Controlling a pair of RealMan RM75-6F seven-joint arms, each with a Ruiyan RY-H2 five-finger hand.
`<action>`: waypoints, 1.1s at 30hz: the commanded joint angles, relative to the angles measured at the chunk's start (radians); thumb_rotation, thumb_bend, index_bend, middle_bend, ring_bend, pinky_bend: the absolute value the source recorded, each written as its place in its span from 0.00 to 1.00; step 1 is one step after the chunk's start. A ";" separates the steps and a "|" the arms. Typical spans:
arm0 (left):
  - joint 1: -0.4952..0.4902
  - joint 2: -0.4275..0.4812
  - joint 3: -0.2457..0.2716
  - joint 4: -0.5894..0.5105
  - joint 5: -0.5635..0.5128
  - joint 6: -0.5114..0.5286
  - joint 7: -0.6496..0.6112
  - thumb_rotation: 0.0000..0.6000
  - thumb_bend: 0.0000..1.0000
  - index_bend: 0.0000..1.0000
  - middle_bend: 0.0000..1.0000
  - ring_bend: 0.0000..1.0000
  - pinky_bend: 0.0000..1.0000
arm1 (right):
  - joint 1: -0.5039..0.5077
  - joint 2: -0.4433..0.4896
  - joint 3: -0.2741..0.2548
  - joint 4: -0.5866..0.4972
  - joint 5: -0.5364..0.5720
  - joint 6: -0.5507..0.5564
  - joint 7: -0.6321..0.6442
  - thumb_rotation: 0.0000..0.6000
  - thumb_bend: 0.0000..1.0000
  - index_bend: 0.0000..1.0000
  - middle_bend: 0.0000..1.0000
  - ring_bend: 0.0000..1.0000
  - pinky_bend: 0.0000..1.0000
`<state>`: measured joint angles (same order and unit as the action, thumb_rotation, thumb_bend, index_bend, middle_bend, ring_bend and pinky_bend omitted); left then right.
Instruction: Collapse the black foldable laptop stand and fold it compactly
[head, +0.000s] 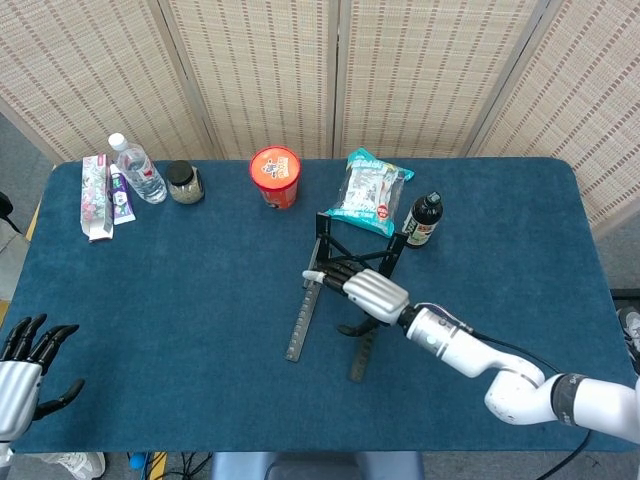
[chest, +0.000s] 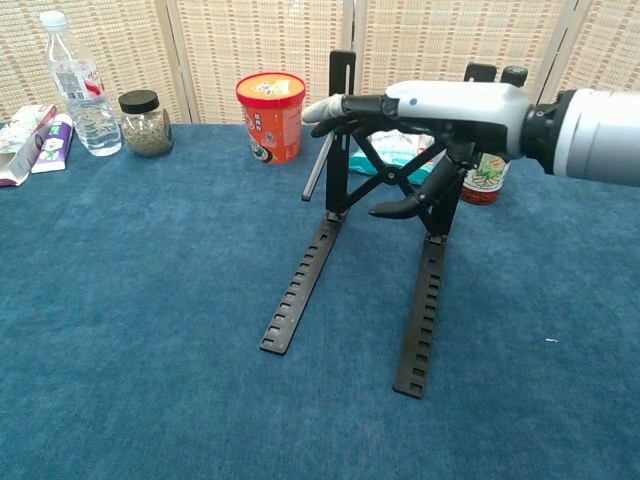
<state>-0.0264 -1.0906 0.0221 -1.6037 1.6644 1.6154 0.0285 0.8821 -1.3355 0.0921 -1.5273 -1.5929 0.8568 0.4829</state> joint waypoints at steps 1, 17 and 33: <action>0.001 0.002 0.001 -0.003 0.001 0.001 0.003 1.00 0.18 0.17 0.22 0.05 0.03 | 0.032 -0.037 0.029 0.022 0.034 -0.035 0.007 1.00 0.22 0.00 0.11 0.00 0.00; 0.020 0.010 0.007 -0.007 -0.005 0.011 0.007 1.00 0.18 0.17 0.22 0.05 0.03 | 0.154 -0.214 0.095 0.197 0.180 -0.205 0.031 1.00 0.22 0.00 0.11 0.00 0.00; 0.022 0.010 0.005 0.001 -0.004 0.011 0.000 1.00 0.18 0.17 0.22 0.05 0.03 | 0.151 -0.290 0.087 0.318 0.253 -0.256 0.007 1.00 0.22 0.00 0.11 0.00 0.00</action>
<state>-0.0042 -1.0808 0.0272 -1.6028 1.6606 1.6267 0.0280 1.0341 -1.6223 0.1786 -1.2130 -1.3429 0.6026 0.4902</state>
